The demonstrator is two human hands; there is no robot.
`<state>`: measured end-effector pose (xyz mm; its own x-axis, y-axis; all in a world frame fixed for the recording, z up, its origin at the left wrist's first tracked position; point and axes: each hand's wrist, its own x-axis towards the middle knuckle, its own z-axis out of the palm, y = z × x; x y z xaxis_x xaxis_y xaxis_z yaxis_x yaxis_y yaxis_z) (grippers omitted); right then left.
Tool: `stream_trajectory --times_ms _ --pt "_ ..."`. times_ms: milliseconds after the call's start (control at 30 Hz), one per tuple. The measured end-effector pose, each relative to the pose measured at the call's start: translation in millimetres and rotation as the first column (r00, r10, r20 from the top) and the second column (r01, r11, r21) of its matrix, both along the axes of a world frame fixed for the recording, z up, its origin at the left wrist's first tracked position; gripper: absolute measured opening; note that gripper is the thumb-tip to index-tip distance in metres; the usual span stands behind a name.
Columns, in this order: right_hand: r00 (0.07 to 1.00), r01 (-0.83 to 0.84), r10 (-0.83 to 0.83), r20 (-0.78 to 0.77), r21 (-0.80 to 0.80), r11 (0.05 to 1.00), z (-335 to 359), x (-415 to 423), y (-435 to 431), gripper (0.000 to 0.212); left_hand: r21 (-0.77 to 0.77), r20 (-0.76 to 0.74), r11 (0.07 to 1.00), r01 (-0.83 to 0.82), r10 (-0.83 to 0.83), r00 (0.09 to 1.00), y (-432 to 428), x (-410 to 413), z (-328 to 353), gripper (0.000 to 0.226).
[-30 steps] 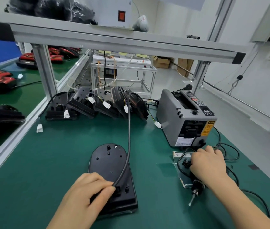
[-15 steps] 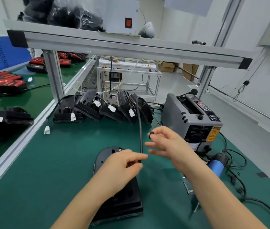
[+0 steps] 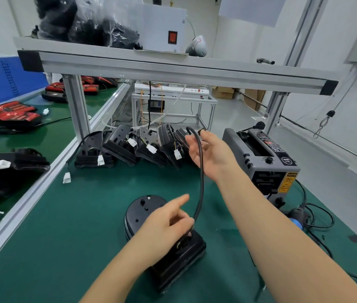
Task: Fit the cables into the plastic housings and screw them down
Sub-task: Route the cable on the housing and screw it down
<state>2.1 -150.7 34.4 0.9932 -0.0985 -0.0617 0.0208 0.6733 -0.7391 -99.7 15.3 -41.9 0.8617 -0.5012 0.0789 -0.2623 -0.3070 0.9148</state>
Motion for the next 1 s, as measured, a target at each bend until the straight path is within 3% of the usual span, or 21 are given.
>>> stream_trajectory --times_ms 167,267,400,533,633,800,900,1000 --pt "0.996 -0.011 0.023 -0.082 0.144 0.989 7 18 -10 0.019 0.182 0.045 0.981 0.072 -0.082 0.996 0 -3 -1 0.036" --pt "0.992 0.005 0.014 -0.123 0.15 0.989 9 27 -18 0.027 0.181 0.027 0.973 0.143 -0.15 0.988 10 -3 4 0.034" --pt "0.986 -0.006 0.026 -0.163 0.122 0.992 4 36 -24 0.013 0.121 -0.03 0.981 0.153 -0.15 0.988 33 0 9 0.037" --pt "0.976 -0.044 0.05 -0.211 0.037 0.998 0 52 -23 0.027 0.109 -0.051 0.974 0.197 -0.193 0.98 44 0 9 0.038" --pt "0.982 -0.044 0.041 -0.183 -0.013 0.999 7 64 -19 0.016 0.1 -0.068 0.973 0.21 -0.204 0.977 43 0 6 0.035" --pt "0.983 0.161 -0.153 -0.104 0.071 0.984 7 79 -18 0.006 0.097 -0.095 0.968 0.229 -0.22 0.971 41 4 0 0.038" --pt "0.937 0.338 -0.32 -0.137 0.13 0.932 5 79 -33 0.006 0.102 -0.082 0.953 0.286 -0.278 0.957 38 2 0 0.037" --pt "0.924 0.341 -0.323 -0.204 0.058 0.938 0 64 -46 0.009 0.095 -0.072 0.951 0.295 -0.289 0.955 38 0 2 0.036"
